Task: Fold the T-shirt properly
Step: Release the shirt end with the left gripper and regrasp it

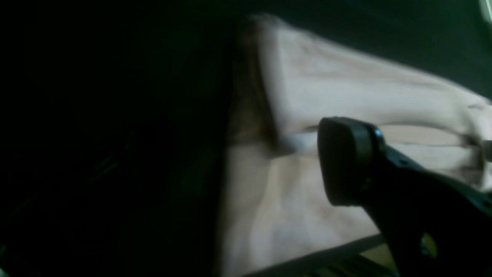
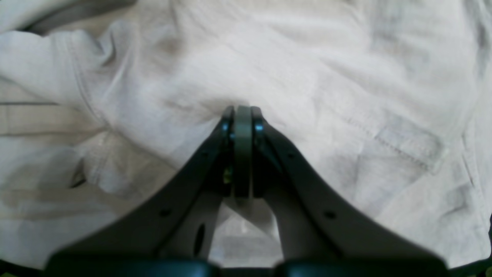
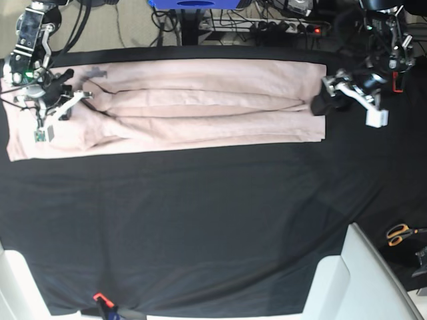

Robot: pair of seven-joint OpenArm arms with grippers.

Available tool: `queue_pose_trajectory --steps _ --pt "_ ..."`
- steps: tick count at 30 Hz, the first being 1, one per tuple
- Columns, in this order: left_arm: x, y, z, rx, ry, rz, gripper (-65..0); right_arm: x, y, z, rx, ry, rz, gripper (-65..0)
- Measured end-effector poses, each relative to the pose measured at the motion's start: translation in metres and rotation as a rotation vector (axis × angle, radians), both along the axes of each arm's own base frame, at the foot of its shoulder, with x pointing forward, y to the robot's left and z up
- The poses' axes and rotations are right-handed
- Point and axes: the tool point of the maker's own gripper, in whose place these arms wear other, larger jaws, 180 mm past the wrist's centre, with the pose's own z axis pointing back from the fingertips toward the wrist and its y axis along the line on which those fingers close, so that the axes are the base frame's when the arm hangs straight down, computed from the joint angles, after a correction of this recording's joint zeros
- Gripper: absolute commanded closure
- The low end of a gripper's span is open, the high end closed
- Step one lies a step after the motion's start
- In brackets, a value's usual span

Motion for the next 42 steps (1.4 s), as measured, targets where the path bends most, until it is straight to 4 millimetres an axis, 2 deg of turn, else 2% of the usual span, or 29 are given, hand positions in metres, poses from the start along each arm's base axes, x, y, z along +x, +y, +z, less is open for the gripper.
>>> queue_pose_trajectory --steps 3,7,9,14,17,21,25,28,33,36,42 --pt "0.005 -0.011 -0.004 -0.035 -0.005 -0.017 -57.1 0.001 0.000 0.001 -0.001 -0.005 0.000 -0.2" --pt "0.010 -0.013 -0.007 -0.064 -0.015 0.004 -56.8 0.001 0.000 0.001 0.000 -0.005 0.000 -0.2" --pt "0.011 -0.014 -0.006 -0.071 -0.023 0.014 -53.0 0.001 -0.001 0.001 -0.001 -0.004 -0.002 -0.2" --pt "0.001 -0.017 -0.019 -0.025 0.031 -0.020 -20.1 0.001 -0.001 0.001 -0.001 -0.006 -0.001 -0.2" --pt "0.001 -0.032 -0.026 -0.019 0.045 -0.039 0.0 0.001 -0.001 0.001 -0.002 -0.006 -0.001 -0.2" --pt "0.005 -0.037 -0.024 0.002 0.043 -0.070 0.0 0.001 -0.001 0.001 -0.003 -0.006 -0.002 -0.2" --pt "0.003 -0.040 -0.014 0.081 0.038 -0.129 0.0 0.001 -0.001 0.001 -0.002 -0.006 -0.001 -0.2" --pt "0.000 -0.042 0.002 0.136 0.008 -0.182 0.0 0.001 -0.001 0.001 -0.003 -0.005 -0.002 -0.2" --pt "0.018 -0.050 0.031 0.185 -0.062 -0.126 0.0 0.001 -0.001 0.001 -0.001 -0.006 0.000 -0.2" --pt "0.014 -0.076 0.028 0.262 -0.046 -0.237 0.0 0.002 -0.001 0.002 -0.002 -0.007 -0.003 -0.2" --pt "0.010 -0.148 0.035 0.272 -0.088 -0.370 0.0 0.002 -0.002 0.002 -0.004 -0.009 -0.003 -0.2"
